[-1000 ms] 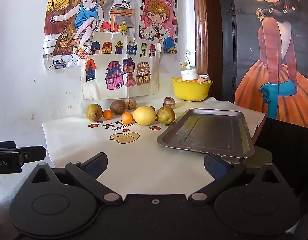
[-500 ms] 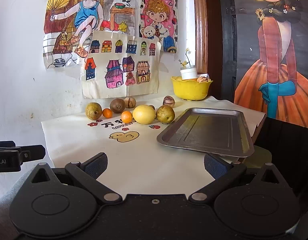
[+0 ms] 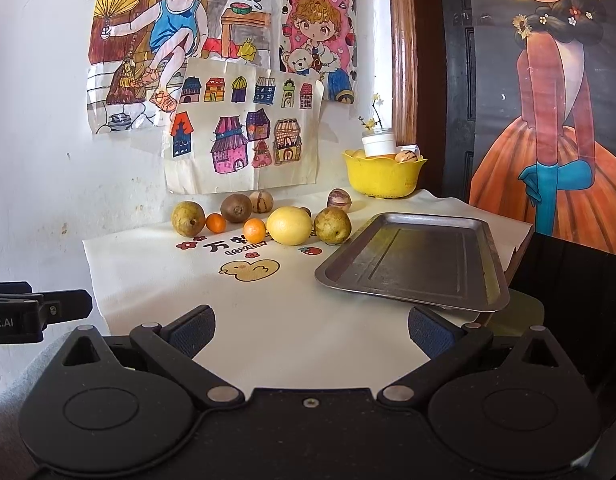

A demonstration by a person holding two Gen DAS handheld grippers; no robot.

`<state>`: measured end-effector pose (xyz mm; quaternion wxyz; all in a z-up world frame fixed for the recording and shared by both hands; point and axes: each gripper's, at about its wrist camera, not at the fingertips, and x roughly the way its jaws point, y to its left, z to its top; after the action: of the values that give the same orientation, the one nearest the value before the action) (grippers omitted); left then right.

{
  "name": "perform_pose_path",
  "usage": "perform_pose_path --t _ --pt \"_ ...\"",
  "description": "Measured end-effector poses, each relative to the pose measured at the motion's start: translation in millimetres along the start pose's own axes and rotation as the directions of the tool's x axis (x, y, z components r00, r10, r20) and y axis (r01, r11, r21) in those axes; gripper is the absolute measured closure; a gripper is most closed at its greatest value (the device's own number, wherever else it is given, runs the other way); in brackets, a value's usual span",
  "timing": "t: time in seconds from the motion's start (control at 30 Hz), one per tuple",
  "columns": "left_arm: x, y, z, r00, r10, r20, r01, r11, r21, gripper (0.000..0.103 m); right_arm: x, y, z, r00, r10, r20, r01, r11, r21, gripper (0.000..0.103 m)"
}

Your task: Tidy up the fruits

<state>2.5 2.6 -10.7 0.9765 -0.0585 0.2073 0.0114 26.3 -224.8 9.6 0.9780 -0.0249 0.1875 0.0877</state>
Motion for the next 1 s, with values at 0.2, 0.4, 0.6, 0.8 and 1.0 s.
perform_pose_path --t 0.2,0.4,0.6,0.8,1.0 --pt "0 0 0 1.0 -0.001 -0.002 0.001 1.0 -0.001 0.0 0 0 0 1.0 0.0 -0.001 0.0 1.0 -0.001 0.0" --pt "0 0 1 1.0 0.0 -0.004 0.0 1.0 -0.003 0.0 0 0 0 1.0 0.0 -0.003 0.0 1.0 -0.001 0.0" --pt "0 1 -1 1.0 -0.001 -0.006 0.001 1.0 -0.004 0.0 0 0 1 1.0 0.001 -0.005 -0.001 1.0 0.0 0.0" --pt "0 1 -3 1.0 0.002 -0.012 -0.002 1.0 -0.005 0.0 1 0 -3 1.0 0.005 -0.011 -0.005 1.0 -0.001 0.0" --pt "3 3 -1 0.999 0.017 -0.029 -0.017 1.0 -0.014 0.0 9 -4 6 0.999 0.036 -0.024 -0.036 0.999 -0.002 0.0"
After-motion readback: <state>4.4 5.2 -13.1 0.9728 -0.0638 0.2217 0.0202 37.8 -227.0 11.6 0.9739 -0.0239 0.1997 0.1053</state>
